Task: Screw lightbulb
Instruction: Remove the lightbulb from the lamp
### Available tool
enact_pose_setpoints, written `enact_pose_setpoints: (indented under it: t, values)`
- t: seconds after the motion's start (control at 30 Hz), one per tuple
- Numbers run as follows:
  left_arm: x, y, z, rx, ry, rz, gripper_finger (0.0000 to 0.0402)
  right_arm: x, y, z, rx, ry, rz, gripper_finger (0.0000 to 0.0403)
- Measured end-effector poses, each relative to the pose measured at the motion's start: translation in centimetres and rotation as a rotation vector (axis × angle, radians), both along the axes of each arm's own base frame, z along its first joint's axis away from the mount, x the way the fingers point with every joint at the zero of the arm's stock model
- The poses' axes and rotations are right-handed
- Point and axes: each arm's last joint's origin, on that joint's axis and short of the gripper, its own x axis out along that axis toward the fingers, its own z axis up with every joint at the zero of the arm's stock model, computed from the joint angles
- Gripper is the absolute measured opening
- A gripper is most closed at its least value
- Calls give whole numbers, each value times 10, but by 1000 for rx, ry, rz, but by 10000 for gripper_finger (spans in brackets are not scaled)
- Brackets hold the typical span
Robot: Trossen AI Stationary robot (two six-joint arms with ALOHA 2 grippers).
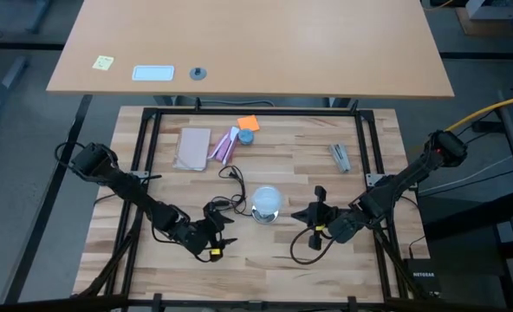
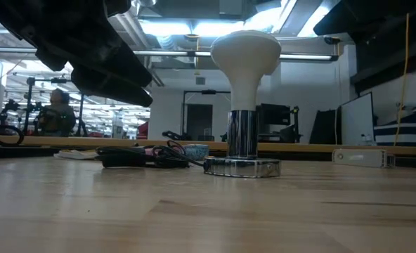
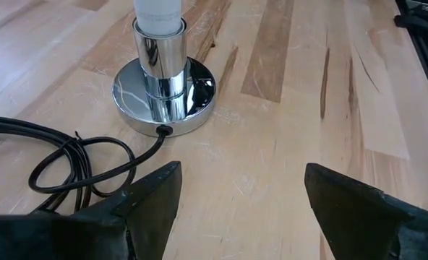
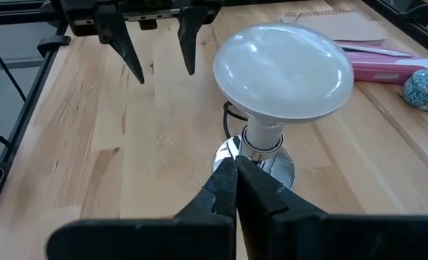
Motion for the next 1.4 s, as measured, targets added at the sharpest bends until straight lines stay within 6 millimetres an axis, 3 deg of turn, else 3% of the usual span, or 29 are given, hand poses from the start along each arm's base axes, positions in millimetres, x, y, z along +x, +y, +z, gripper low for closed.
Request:
enact_pose_setpoints:
  t: [0.83,0.93,1.2,1.4]
  values:
    - [0,0,0,0,0,0,285,1,0,2,-21,-35,-32,13]
    - [0,0,0,0,0,0,285,2,0,3,-87,-37,4,51]
    - [0,0,0,0,0,1,285,1,-2,1,-175,-15,15,222]
    - [0,0,0,0,0,0,285,1,-2,1,-179,-16,1,283]
